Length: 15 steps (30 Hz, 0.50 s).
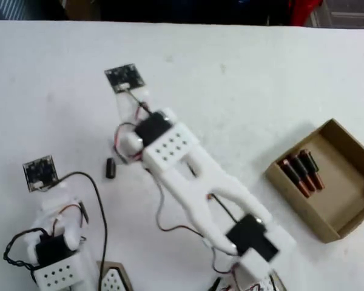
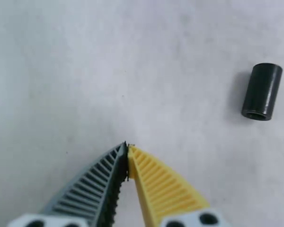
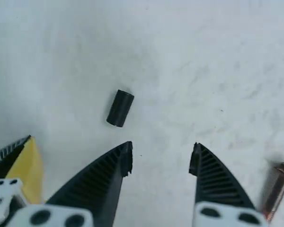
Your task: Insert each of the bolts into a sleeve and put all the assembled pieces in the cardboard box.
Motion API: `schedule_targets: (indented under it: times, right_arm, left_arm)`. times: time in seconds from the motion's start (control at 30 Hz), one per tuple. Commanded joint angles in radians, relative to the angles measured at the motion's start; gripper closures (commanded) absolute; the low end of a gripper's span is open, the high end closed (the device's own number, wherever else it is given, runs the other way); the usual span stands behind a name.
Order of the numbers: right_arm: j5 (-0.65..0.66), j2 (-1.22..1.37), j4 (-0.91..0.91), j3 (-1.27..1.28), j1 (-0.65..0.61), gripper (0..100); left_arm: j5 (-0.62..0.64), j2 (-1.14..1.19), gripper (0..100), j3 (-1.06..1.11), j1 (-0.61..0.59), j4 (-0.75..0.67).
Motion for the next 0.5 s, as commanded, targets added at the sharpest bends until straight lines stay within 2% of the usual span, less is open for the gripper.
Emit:
schedule_targets:
  times: [0.0, 0.17, 0.47]
  right_arm:
    - [-0.129, 0.071, 0.004, -0.120, -0.042, 81.5]
    - [-0.250, 0.186, -0.001, -0.201, -0.059, 81.5]
    - [-0.377, 0.412, 0.004, -0.324, -0.074, 81.5]
  left_arm:
    - [-0.008, -0.012, 98, -0.003, -0.008, 0.008]
    - [-0.008, -0.012, 98, -0.003, -0.008, 0.008]
    - [-0.008, -0.013, 98, -0.003, -0.048, -0.002]
